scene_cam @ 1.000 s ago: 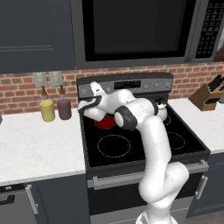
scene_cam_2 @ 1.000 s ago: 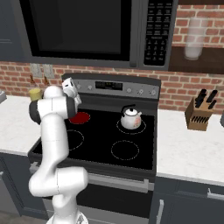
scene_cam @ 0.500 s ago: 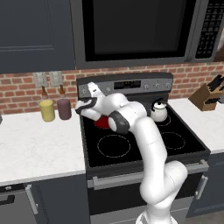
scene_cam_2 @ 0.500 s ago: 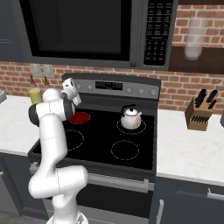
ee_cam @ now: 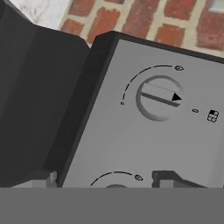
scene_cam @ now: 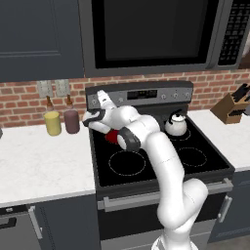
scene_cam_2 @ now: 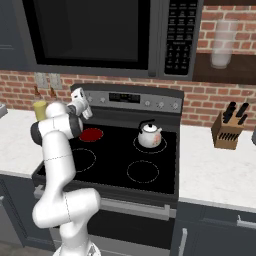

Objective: Turn off the rear left burner of the stove.

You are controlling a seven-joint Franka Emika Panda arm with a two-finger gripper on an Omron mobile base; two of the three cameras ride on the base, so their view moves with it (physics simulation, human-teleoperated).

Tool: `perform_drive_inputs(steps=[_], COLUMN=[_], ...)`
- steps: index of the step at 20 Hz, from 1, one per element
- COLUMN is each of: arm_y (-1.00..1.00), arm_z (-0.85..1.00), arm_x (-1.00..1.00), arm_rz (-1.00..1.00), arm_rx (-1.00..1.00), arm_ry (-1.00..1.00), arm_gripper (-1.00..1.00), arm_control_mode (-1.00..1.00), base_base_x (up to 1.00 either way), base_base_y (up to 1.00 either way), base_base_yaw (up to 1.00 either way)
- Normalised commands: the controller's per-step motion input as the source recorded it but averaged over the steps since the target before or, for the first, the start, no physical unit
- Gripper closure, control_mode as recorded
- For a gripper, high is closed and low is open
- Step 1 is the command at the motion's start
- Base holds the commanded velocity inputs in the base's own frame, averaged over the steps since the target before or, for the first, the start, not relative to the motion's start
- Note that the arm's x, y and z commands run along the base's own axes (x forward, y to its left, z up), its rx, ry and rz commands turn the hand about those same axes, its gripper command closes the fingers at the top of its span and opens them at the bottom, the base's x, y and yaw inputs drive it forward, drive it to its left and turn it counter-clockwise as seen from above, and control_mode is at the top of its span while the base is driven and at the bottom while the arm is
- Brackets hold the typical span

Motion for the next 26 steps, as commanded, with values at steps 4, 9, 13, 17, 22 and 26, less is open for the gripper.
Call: perform_drive_inputs(steps=[4,9,13,17,22,26], arm_y=[-0.22,-0.33,-0.14,-0.09,-0.26,-0.03], arm_z=[-0.01,0.0,0.0,0.0,0.0,0.0], arm_x=[0.04,-0.2,-0.1,0.0,0.0,0.03], arm_rz=[0.0,0.0,0.0,0.0,0.0,0.02], arm_rx=[0.05,0.02,0.0,0.0,0.01,0.0], arm_ry=[0.0,-0.07,-0.06,0.0,-0.02,-0.01], arm_gripper=[-1.0,-1.0,-1.0,-1.0,-1.0,-1.0], arm_control_mode=[-1.0,-1.0,-1.0,-1.0,-1.0,-1.0], base_base_x=[0.0,0.0,0.0,0.0,0.0,0.0], base_base_y=[0.0,0.0,0.0,0.0,0.0,0.0], base_base_yaw=[0.0,0.0,0.0,0.0,0.0,0.0])
